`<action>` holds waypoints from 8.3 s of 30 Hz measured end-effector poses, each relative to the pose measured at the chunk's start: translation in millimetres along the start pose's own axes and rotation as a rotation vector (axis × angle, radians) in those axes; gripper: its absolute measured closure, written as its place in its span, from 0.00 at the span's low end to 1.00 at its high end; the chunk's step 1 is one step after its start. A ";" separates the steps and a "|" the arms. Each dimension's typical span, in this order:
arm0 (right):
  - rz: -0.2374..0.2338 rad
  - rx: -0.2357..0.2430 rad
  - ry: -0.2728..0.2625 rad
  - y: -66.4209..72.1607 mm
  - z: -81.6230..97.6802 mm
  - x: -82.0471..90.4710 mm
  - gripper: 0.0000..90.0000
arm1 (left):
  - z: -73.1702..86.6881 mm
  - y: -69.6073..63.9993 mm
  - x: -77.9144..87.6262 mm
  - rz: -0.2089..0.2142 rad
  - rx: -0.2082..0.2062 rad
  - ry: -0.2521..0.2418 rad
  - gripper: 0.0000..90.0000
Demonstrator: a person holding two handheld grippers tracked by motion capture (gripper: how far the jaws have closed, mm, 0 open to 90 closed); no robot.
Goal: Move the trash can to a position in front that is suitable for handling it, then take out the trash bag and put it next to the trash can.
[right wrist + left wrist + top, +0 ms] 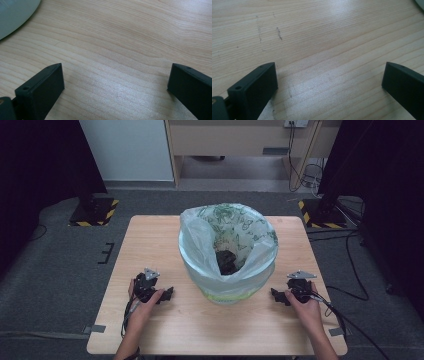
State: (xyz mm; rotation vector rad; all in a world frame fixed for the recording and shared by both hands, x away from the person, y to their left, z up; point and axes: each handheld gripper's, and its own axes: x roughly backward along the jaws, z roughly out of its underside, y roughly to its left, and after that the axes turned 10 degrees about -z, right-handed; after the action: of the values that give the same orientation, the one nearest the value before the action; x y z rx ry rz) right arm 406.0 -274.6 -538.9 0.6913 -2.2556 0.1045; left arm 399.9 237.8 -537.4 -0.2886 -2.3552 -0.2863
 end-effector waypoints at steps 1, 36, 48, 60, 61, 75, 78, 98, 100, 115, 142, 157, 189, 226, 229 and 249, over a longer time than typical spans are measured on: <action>0.000 0.001 0.000 0.0 0.0 0.0 0.01 | 0.0 -0.2 0.1 -0.001 0.002 0.000 0.00; 0.011 -0.011 -0.002 0.3 3.2 3.3 0.01 | -35.0 -50.6 20.3 0.059 0.078 -0.128 0.03; 0.012 -0.014 -0.002 0.5 3.5 3.9 0.01 | -43.5 -65.0 15.6 0.103 0.067 -0.135 0.03; 0.015 -0.010 0.001 0.4 4.1 4.4 0.01 | -47.0 -77.6 10.7 0.113 0.032 -0.132 0.03; 0.015 -0.012 0.001 0.6 4.1 4.4 0.01 | -47.1 -78.9 10.2 0.113 0.029 -0.131 0.03; 0.020 -0.018 0.000 1.2 4.6 4.7 0.01 | -51.5 -94.9 3.7 0.136 -0.036 -0.143 0.04; 0.020 -0.019 0.000 1.2 4.6 4.7 0.01 | -52.2 -97.0 2.9 0.133 -0.063 -0.147 0.04; -0.061 0.010 -0.074 -4.0 -16.1 32.2 0.05 | -65.9 -55.1 30.4 0.179 -0.042 -0.160 0.04; -0.073 0.000 -0.090 -5.0 -22.9 38.1 0.06 | -71.7 -53.2 34.0 0.177 -0.045 -0.165 0.04; -0.104 -0.022 -0.138 -5.8 -58.5 67.8 0.06 | -101.9 -48.2 46.6 0.173 -0.079 -0.178 0.04; -0.200 -0.013 -0.177 -11.1 -90.3 113.2 0.29 | -125.1 -14.1 80.1 0.321 -0.170 -0.252 0.06; -0.275 -0.046 -0.229 -2.8 -108.6 153.0 0.42 | -140.6 -0.1 120.0 0.366 -0.187 -0.312 0.06; -0.327 -0.039 -0.231 56.8 -194.0 171.7 0.20 | -205.2 -13.4 135.1 0.390 -0.150 -0.406 0.04; -0.251 -0.057 -0.227 64.9 -202.1 150.2 0.98 | -227.1 -55.7 118.9 0.280 -0.266 -0.443 0.93; -0.274 -0.088 -0.250 63.5 -206.1 152.2 1.00 | -229.4 -57.8 120.0 0.282 -0.254 -0.450 0.94; -0.355 -0.109 -0.338 93.1 -246.8 164.9 1.00 | -248.4 -64.9 143.3 0.322 -0.200 -0.525 0.95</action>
State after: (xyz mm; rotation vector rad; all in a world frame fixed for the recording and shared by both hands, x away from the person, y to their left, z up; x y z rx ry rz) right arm 425.9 -200.6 -237.4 1.1043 -2.3890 -0.3279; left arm 441.0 122.7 -270.0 -0.9256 -2.7347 -0.3174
